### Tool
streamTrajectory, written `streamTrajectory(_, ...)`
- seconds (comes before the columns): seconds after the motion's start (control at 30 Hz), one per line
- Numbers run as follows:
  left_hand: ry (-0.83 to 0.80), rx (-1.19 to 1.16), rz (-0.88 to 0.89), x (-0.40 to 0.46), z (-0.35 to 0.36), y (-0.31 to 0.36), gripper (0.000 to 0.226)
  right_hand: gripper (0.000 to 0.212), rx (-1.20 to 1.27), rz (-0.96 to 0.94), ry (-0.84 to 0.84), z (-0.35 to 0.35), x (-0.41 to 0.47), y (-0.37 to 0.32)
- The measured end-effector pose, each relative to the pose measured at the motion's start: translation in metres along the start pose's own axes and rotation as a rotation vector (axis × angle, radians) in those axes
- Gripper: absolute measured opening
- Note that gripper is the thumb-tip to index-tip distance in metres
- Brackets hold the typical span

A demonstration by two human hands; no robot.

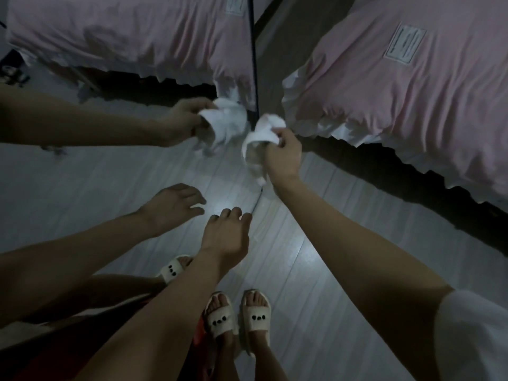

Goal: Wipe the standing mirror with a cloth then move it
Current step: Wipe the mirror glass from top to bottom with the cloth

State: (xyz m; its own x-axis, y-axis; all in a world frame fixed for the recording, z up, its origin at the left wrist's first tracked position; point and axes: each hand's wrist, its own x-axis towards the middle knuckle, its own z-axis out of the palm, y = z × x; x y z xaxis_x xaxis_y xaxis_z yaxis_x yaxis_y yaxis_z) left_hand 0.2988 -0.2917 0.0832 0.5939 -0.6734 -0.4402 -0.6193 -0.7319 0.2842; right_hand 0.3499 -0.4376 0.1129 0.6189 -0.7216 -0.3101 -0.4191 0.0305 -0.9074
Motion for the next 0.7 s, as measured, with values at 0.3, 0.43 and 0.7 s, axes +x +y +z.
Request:
streamTrajectory(0.3,0.165,0.097,0.072,0.005,-0.001,-0.009,0.035,0.023,0.043,-0.203,-0.162,0.019,0.020,-0.023)
streamTrajectory(0.43,0.156,0.130,0.052,0.005,-0.001,-0.012,0.035,0.016,-0.002,0.500,-0.426,0.005,0.024,0.024)
streamTrajectory(0.7,0.161,0.122,0.075,0.000,0.003,-0.011,0.043,0.021,0.040,-0.195,-0.025,0.002,0.010,-0.013)
